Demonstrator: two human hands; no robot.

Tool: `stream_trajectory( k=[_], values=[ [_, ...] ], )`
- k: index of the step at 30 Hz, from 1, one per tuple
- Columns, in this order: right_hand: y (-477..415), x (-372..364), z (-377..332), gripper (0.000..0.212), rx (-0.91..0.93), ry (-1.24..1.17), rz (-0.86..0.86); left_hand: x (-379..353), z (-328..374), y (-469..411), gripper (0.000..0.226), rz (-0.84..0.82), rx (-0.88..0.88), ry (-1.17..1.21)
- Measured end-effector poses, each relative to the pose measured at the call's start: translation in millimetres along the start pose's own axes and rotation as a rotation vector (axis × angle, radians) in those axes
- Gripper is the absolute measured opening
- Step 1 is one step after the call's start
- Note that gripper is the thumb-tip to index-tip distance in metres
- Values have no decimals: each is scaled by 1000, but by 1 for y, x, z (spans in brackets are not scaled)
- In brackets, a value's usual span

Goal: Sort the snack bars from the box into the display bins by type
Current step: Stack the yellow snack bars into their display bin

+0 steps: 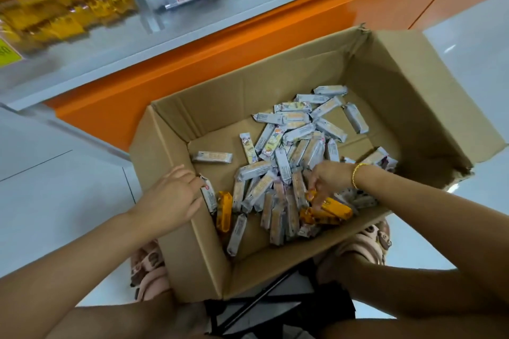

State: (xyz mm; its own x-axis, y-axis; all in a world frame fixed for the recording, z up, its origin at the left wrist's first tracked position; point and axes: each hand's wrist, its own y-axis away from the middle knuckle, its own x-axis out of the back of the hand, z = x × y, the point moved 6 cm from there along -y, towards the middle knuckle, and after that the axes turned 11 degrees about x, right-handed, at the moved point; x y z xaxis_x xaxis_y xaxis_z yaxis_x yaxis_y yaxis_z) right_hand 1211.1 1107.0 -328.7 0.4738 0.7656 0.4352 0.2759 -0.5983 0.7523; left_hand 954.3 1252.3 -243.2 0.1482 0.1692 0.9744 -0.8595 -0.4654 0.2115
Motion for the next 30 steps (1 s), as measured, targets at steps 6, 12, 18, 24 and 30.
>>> stream_trajectory(
  k=[6,12,18,24,30],
  values=[
    [-2,-41,2,49,5,72,-147,1,-15,22,52,14,137,171],
    [-9,-55,2,46,-35,15,-155,5,-17,42,77,-16,293,284],
    [-4,-35,-22,50,-50,6,-216,23,-11,36,59,-90,344,310],
    [16,71,-113,63,480,-944,227,62,13,16,46,-229,485,1027],
    [50,127,-200,78,850,-1201,383,113,12,4,56,-74,479,1572]
  ],
)
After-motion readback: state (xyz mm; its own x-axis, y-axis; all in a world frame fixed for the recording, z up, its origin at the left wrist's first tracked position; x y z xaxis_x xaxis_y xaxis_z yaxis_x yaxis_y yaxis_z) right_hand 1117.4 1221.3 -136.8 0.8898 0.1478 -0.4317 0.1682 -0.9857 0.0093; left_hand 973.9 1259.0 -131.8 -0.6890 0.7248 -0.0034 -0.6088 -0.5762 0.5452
